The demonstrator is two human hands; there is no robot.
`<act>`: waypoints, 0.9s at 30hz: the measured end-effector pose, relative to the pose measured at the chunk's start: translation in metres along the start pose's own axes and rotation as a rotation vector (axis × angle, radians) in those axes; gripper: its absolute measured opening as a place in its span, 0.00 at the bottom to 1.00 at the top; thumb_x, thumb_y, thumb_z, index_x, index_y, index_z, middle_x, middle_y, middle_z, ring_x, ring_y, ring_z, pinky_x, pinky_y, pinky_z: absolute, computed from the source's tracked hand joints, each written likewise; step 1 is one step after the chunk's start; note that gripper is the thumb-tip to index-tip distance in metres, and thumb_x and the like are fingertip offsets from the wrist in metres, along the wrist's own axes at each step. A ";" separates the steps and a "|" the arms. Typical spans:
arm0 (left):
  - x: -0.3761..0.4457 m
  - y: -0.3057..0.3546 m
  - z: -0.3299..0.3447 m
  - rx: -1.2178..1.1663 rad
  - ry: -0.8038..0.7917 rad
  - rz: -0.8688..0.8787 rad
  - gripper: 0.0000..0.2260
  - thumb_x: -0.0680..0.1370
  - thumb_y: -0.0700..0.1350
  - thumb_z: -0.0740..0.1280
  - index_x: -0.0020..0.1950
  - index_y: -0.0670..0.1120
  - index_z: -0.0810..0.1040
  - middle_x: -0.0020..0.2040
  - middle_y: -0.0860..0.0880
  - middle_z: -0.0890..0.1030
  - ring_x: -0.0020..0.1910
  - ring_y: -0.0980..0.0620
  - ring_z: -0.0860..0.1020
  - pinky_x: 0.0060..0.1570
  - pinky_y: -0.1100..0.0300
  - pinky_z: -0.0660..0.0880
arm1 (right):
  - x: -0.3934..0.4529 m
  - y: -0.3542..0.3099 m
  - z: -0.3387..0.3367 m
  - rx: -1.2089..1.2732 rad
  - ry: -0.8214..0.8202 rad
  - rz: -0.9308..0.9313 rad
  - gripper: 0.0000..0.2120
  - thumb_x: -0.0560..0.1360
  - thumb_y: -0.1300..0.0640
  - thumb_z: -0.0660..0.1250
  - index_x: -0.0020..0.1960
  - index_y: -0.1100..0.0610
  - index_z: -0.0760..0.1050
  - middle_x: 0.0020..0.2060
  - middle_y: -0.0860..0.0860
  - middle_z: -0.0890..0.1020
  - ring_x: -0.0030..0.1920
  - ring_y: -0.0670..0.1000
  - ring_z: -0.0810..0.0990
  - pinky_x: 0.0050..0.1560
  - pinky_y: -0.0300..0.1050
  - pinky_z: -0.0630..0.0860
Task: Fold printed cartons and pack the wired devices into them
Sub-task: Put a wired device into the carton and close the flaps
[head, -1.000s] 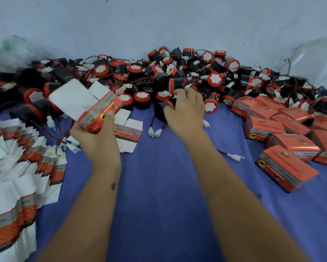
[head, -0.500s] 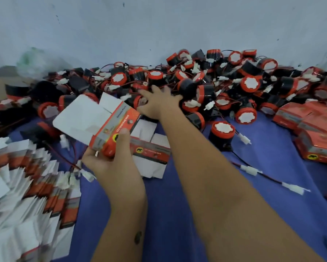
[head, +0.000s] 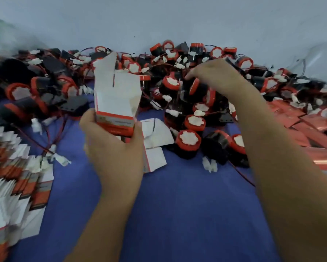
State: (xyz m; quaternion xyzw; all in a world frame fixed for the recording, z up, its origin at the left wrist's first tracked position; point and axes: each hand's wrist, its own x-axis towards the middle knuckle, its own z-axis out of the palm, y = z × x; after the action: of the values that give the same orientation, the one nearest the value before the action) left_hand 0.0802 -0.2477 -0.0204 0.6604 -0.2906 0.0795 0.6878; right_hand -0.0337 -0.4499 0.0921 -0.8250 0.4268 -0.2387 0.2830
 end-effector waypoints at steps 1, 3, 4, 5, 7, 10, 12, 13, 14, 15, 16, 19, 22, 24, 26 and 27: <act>-0.003 0.006 0.002 0.012 -0.005 0.041 0.26 0.72 0.47 0.76 0.62 0.53 0.64 0.53 0.59 0.73 0.52 0.59 0.77 0.51 0.62 0.75 | 0.005 0.013 -0.006 0.029 0.211 -0.004 0.10 0.73 0.45 0.64 0.48 0.44 0.83 0.49 0.43 0.82 0.54 0.47 0.79 0.49 0.45 0.72; -0.012 0.015 0.008 -0.109 -0.071 0.043 0.26 0.73 0.45 0.75 0.62 0.55 0.62 0.54 0.65 0.74 0.54 0.63 0.77 0.51 0.69 0.75 | 0.014 0.037 -0.008 0.111 0.301 0.075 0.15 0.78 0.49 0.61 0.63 0.47 0.77 0.64 0.51 0.77 0.65 0.54 0.74 0.54 0.40 0.72; -0.018 0.017 0.012 -0.212 -0.138 -0.004 0.25 0.74 0.44 0.75 0.61 0.53 0.62 0.55 0.68 0.75 0.55 0.65 0.78 0.51 0.70 0.76 | 0.016 0.047 -0.003 0.160 0.194 0.139 0.19 0.80 0.50 0.61 0.71 0.50 0.71 0.70 0.55 0.71 0.69 0.56 0.70 0.58 0.38 0.71; -0.023 0.019 0.016 -0.318 -0.225 -0.095 0.24 0.75 0.43 0.74 0.61 0.53 0.62 0.55 0.68 0.76 0.56 0.63 0.79 0.50 0.67 0.78 | 0.018 0.056 0.003 0.163 0.083 0.181 0.23 0.80 0.50 0.62 0.74 0.50 0.66 0.73 0.55 0.68 0.69 0.55 0.69 0.61 0.39 0.69; -0.029 0.015 0.023 -0.424 -0.346 -0.308 0.24 0.76 0.44 0.73 0.64 0.53 0.62 0.57 0.61 0.78 0.55 0.58 0.81 0.47 0.61 0.81 | 0.012 0.062 0.012 0.117 -0.024 0.179 0.26 0.78 0.49 0.66 0.74 0.46 0.64 0.67 0.51 0.72 0.64 0.51 0.71 0.58 0.41 0.66; -0.018 0.004 0.020 -0.285 -0.296 -0.266 0.25 0.76 0.42 0.72 0.66 0.48 0.60 0.57 0.58 0.75 0.49 0.71 0.77 0.45 0.76 0.73 | -0.004 0.054 0.011 0.049 -0.168 0.118 0.31 0.75 0.48 0.69 0.74 0.38 0.62 0.66 0.47 0.72 0.62 0.48 0.71 0.56 0.40 0.64; -0.009 -0.004 0.016 -0.226 -0.266 -0.238 0.25 0.77 0.42 0.72 0.64 0.49 0.59 0.60 0.54 0.74 0.52 0.68 0.75 0.47 0.80 0.69 | -0.020 0.048 0.005 -0.008 -0.276 0.112 0.30 0.76 0.45 0.68 0.75 0.37 0.61 0.75 0.47 0.63 0.72 0.52 0.64 0.63 0.45 0.62; -0.006 -0.008 0.014 -0.222 -0.258 -0.245 0.25 0.77 0.42 0.72 0.66 0.48 0.59 0.62 0.52 0.73 0.53 0.65 0.74 0.47 0.81 0.69 | -0.031 0.045 0.004 -0.049 -0.243 0.100 0.28 0.76 0.44 0.67 0.74 0.38 0.63 0.76 0.47 0.63 0.73 0.53 0.64 0.66 0.47 0.62; -0.004 -0.010 0.013 -0.223 -0.248 -0.257 0.27 0.77 0.43 0.72 0.68 0.46 0.59 0.63 0.52 0.72 0.53 0.65 0.74 0.47 0.81 0.68 | -0.044 0.043 0.005 -0.088 -0.132 0.078 0.25 0.77 0.44 0.65 0.73 0.40 0.66 0.73 0.48 0.67 0.71 0.53 0.67 0.68 0.50 0.64; -0.004 -0.012 0.013 -0.226 -0.245 -0.264 0.28 0.77 0.44 0.72 0.70 0.44 0.59 0.62 0.53 0.72 0.52 0.67 0.74 0.47 0.81 0.69 | -0.061 0.042 0.008 -0.110 0.031 0.041 0.21 0.77 0.45 0.64 0.69 0.43 0.70 0.68 0.48 0.74 0.67 0.53 0.72 0.66 0.54 0.69; -0.004 -0.012 0.012 -0.219 -0.249 -0.257 0.29 0.77 0.45 0.72 0.71 0.43 0.59 0.61 0.54 0.72 0.51 0.70 0.74 0.47 0.80 0.69 | -0.081 0.039 0.013 -0.119 0.214 -0.002 0.17 0.77 0.48 0.63 0.65 0.47 0.75 0.60 0.49 0.79 0.58 0.53 0.77 0.60 0.56 0.74; -0.009 -0.007 0.011 -0.194 -0.265 -0.235 0.28 0.76 0.46 0.73 0.69 0.44 0.61 0.58 0.57 0.74 0.49 0.75 0.74 0.47 0.79 0.70 | -0.138 0.036 0.036 -0.177 0.459 -0.015 0.11 0.76 0.54 0.61 0.54 0.55 0.78 0.45 0.52 0.80 0.45 0.55 0.77 0.46 0.54 0.76; -0.015 0.001 0.005 -0.227 -0.251 -0.273 0.28 0.76 0.46 0.74 0.69 0.44 0.63 0.58 0.57 0.76 0.49 0.74 0.75 0.46 0.78 0.71 | -0.171 0.044 0.058 -0.462 0.297 0.133 0.23 0.77 0.50 0.63 0.69 0.57 0.69 0.62 0.55 0.72 0.59 0.59 0.68 0.57 0.52 0.66; -0.024 0.009 0.000 -0.257 -0.283 -0.306 0.27 0.75 0.47 0.74 0.69 0.46 0.65 0.59 0.56 0.78 0.52 0.70 0.77 0.46 0.76 0.72 | -0.184 0.047 0.066 -0.481 0.310 0.159 0.28 0.77 0.50 0.65 0.73 0.58 0.63 0.67 0.56 0.67 0.65 0.59 0.64 0.62 0.52 0.63; -0.039 0.020 -0.005 -0.301 -0.338 -0.352 0.24 0.74 0.50 0.74 0.66 0.51 0.69 0.57 0.60 0.79 0.53 0.69 0.77 0.46 0.75 0.72 | -0.191 0.047 0.070 -0.335 0.372 0.148 0.27 0.75 0.51 0.68 0.71 0.56 0.65 0.66 0.55 0.68 0.65 0.59 0.65 0.62 0.52 0.64; -0.049 0.027 -0.009 -0.335 -0.362 -0.386 0.22 0.72 0.52 0.73 0.63 0.54 0.69 0.54 0.64 0.79 0.51 0.70 0.77 0.45 0.75 0.72 | -0.195 0.046 0.071 -0.202 0.377 0.164 0.26 0.74 0.51 0.70 0.69 0.54 0.66 0.65 0.54 0.69 0.63 0.58 0.66 0.61 0.53 0.66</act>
State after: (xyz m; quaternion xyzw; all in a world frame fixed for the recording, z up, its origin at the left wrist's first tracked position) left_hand 0.0296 -0.2224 -0.0213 0.5844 -0.2868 -0.2203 0.7264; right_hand -0.1163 -0.2898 -0.0200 -0.7527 0.5594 -0.3209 0.1326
